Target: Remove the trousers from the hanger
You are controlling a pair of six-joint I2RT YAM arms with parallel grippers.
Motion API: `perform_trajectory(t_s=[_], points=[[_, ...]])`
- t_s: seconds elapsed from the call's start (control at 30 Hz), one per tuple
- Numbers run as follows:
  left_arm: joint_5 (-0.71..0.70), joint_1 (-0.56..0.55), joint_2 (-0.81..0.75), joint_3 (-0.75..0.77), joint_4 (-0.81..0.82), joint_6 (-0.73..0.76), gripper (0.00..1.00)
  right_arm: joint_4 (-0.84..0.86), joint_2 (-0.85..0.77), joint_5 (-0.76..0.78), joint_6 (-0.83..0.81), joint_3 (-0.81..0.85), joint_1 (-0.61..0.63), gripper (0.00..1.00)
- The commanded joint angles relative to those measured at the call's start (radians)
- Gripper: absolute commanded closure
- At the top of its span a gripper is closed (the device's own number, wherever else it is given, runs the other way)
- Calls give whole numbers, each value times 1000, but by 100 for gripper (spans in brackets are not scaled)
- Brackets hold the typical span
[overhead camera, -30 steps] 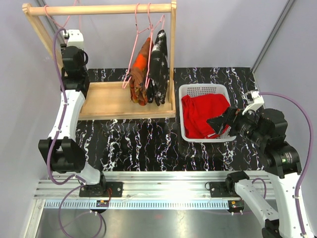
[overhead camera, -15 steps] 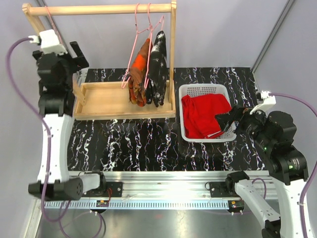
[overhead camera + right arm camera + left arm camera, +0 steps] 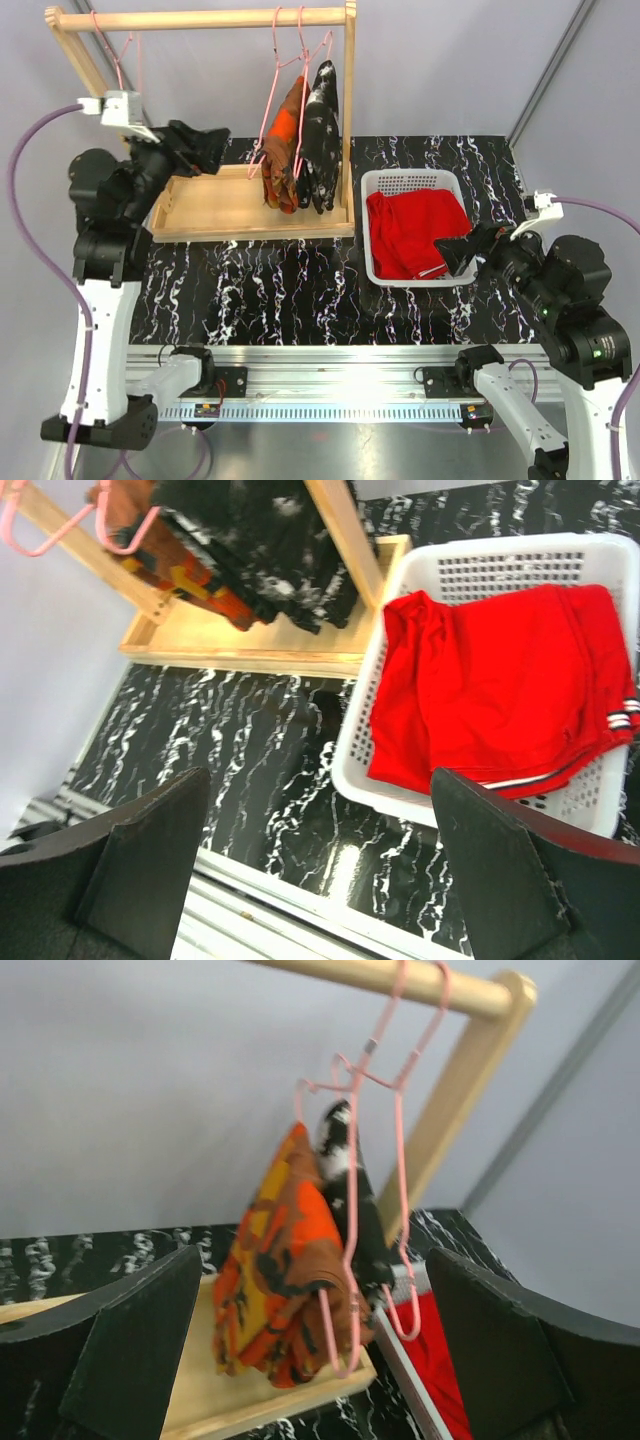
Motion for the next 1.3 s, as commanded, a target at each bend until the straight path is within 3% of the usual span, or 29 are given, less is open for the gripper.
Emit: perform_trajectory(t_s=[0.0, 0.33, 0.8, 0.9, 0.97, 1.1, 1.13, 1.27], points=[[40, -102, 69, 29, -20, 50, 1, -4, -12, -75, 22, 54, 1, 1], [-12, -162, 328, 205, -218, 171, 2, -18, -29, -172, 31, 43, 1, 0], [-167, -221, 591, 504, -391, 256, 46, -17, -44, -213, 17, 18, 1, 1], [-163, -230, 626, 544, -401, 254, 49, -18, -47, -226, 9, 17, 1, 0], [-164, -236, 631, 557, -392, 246, 59, -24, -44, -229, 5, 25, 1, 1], [-216, -242, 628, 584, -392, 217, 96, -37, -41, -229, -6, 38, 1, 1], [-251, -242, 608, 578, -382, 211, 100, -38, -46, -229, -7, 40, 1, 1], [-331, -242, 516, 497, -268, 173, 100, -29, -52, -235, -7, 41, 1, 1]])
